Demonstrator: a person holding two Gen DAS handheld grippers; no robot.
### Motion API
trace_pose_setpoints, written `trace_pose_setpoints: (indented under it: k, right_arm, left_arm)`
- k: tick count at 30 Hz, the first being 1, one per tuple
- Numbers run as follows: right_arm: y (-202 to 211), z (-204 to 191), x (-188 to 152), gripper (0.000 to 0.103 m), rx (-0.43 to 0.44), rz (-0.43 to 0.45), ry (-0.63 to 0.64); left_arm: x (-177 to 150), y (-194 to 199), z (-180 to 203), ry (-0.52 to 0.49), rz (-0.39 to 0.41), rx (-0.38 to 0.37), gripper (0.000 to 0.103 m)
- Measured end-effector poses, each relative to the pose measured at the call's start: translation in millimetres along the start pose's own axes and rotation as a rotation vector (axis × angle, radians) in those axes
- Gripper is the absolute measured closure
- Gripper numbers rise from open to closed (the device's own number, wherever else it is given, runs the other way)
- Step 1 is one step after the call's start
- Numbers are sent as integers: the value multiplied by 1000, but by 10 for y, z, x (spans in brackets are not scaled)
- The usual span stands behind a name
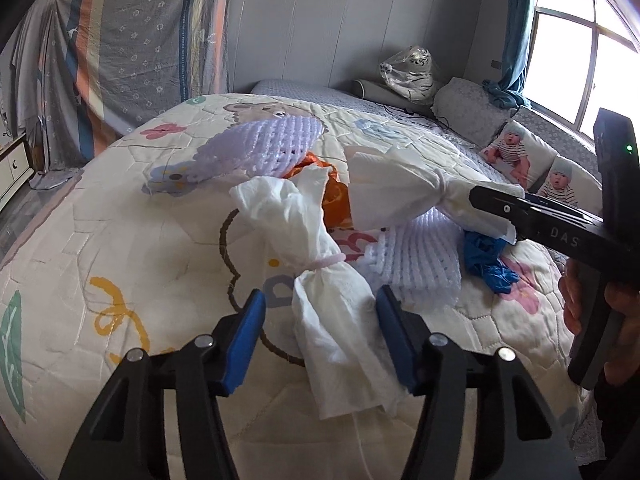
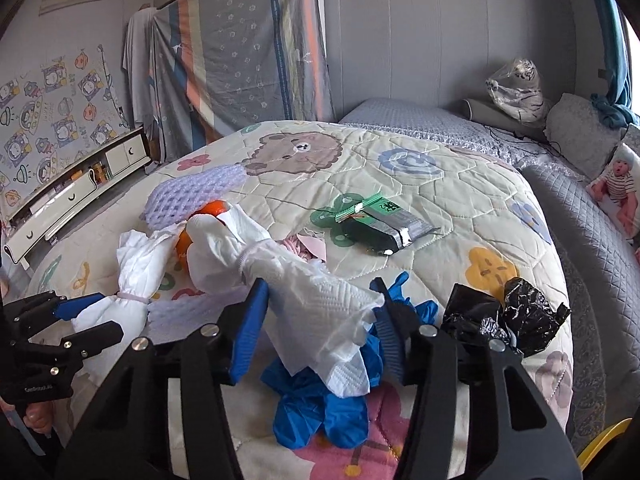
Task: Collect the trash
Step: 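Grasp a white tied tissue bundle with the left gripper while the right grasps another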
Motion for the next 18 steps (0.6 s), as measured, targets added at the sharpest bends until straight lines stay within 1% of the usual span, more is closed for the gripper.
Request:
trace_pose_setpoints:
  k: [1,2,4,8,10,14,18]
  right_arm:
    - [-5,-4,0,62,2,-3,0]
    - [-7,-8,-2,63,4,-5,0]
    - [-4,-8,2,66,4,-6,0]
    - [9,-26,-14,79,4,-11,7]
    - [33,-33,-19,82,1,-12,12]
    - [73,-60,-29,88,11,-18,17]
    - [122,-84,-19,90,7,-8,22]
  left_arm:
    - [-4,-10,18,-5,-3,-4,57]
    - [-8,-24,40,-14,-6,-6,59]
    - [-16,-47,70,-20,-14,-15,66]
    - [-23,-43,101,-25,-16,-22,73]
    - [-16,-34,97,-18,-17,-31,77]
    - [-14,11,98,-10,-15,-42,82]
    - [25,91,104,-18,4,-50,84]
Point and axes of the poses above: each gripper's, at about its wrist camera, not at the fingertips, and y roughly against the way its jaws point, z to its right, x to its top, the point moved 6 cm from there along -y, roughly the way its jaws point, and after that the axes turned 14 degrees about -x, right-handed, at the moved point
